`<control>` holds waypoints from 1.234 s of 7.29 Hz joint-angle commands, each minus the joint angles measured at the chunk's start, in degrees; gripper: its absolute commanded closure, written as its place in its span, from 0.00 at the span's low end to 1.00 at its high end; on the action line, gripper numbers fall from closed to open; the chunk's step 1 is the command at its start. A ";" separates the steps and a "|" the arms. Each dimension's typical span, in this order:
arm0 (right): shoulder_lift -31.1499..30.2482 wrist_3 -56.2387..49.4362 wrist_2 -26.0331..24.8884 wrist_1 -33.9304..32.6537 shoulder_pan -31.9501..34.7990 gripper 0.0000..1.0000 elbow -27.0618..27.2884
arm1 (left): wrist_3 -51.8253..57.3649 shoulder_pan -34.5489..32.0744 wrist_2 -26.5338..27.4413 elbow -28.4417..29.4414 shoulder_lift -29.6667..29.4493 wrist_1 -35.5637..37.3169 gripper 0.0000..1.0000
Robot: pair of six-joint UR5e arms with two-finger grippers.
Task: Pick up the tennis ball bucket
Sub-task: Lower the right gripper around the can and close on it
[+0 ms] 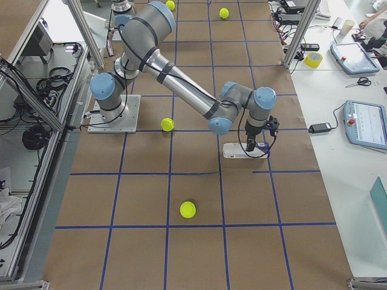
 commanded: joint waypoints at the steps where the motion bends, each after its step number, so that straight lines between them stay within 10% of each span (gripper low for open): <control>1: 1.61 -4.11 -0.35 -0.08 -0.03 0.00 -0.88 | 0.05 0.00 0.09 -0.09 0.00 0.30 0.00; 9: 5.13 -10.28 0.26 0.53 -1.61 0.09 -0.18 | 0.05 0.00 0.00 -0.09 0.00 0.56 0.00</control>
